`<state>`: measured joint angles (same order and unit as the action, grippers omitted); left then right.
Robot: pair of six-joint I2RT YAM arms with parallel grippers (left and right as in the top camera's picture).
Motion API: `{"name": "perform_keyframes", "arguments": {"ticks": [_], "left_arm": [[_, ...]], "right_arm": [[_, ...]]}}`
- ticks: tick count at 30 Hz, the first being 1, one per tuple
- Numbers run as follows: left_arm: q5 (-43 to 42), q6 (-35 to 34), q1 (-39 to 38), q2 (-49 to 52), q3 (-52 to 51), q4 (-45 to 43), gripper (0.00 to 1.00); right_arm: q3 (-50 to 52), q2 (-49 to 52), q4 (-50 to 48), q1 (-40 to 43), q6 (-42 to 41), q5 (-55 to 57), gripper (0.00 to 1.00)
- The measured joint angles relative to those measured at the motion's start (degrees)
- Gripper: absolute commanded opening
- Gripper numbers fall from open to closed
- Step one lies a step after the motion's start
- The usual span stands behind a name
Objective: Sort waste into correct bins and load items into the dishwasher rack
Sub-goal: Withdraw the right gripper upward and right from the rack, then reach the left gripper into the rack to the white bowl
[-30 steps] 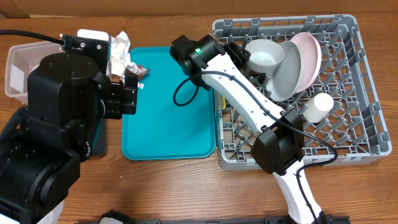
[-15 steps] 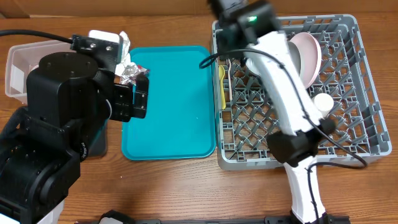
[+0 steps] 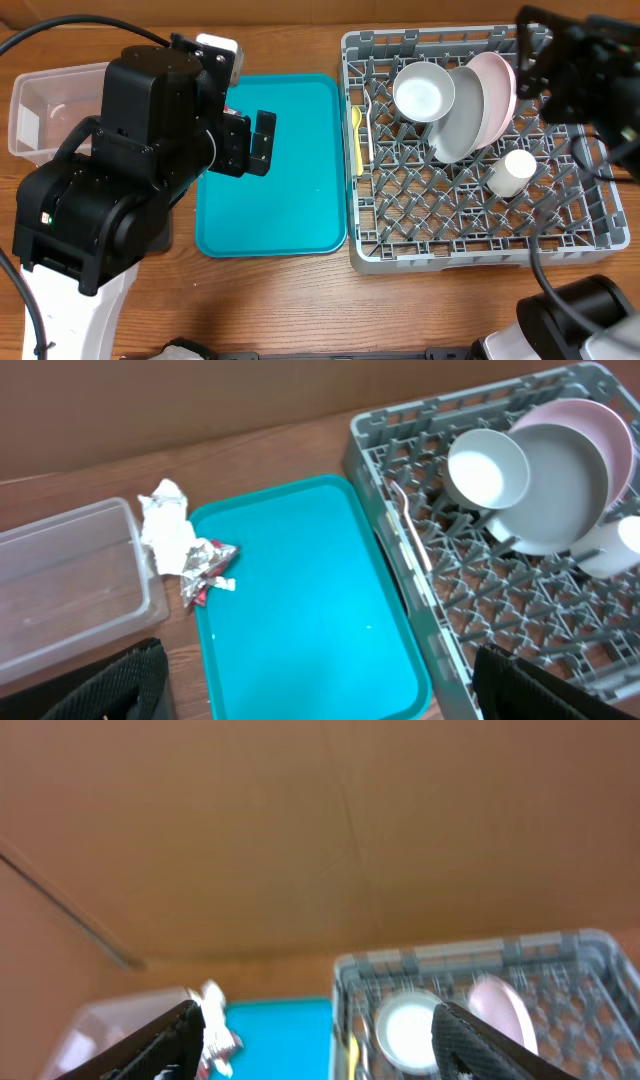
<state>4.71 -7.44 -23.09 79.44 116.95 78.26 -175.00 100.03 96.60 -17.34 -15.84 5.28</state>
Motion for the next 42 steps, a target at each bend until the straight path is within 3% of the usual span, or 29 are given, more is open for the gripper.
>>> {"name": "perform_keyframes", "arguments": {"ticks": [6,9,11,17,19,25,29,33,37,38,42], "left_arm": [[1.8,-1.5,0.0,-4.1,4.0,0.8,1.0],[-1.8,-1.8,0.0,-4.0,4.5,1.1,1.0],[-6.5,-2.1,0.0,-0.4,4.6,-0.2,0.95],[-13.2,-2.8,0.7,16.5,3.1,-2.5,1.0],[-13.5,-3.0,2.4,17.1,3.2,-1.2,1.0],[-13.9,-3.0,13.2,10.7,11.2,5.5,1.0],[-14.2,-3.0,15.6,5.5,12.6,7.1,1.0],[-18.6,-3.0,14.3,6.8,11.0,4.8,0.96],[-23.2,-2.9,9.2,16.3,8.3,-1.8,0.95],[-24.3,-2.7,6.7,21.7,7.6,-5.1,0.96],[-25.1,-1.7,1.2,30.8,6.8,-11.4,0.92]], "right_arm": [[23.0,12.6,-1.9,0.0,0.9,2.8,0.75],[23.3,14.0,-1.5,0.0,0.4,4.4,0.77],[20.5,11.5,-1.2,0.1,0.0,5.1,0.77],[17.1,0.6,-0.3,0.8,-0.7,3.2,0.66],[19.6,0.9,-1.9,0.8,-0.5,2.9,0.57],[34.3,13.4,-11.8,0.7,2.8,3.1,0.55],[37.8,18.4,-11.7,0.3,3.1,6.1,0.66],[37.4,17.3,-10.4,1.0,-0.3,7.8,0.76],[37.3,10.9,-7.5,4.7,-2.4,5.7,0.89],[37.3,6.7,-6.5,6.3,-2.8,4.3,0.98],[36.2,-3.7,-5.7,8.9,-3.9,0.2,1.0]]}}
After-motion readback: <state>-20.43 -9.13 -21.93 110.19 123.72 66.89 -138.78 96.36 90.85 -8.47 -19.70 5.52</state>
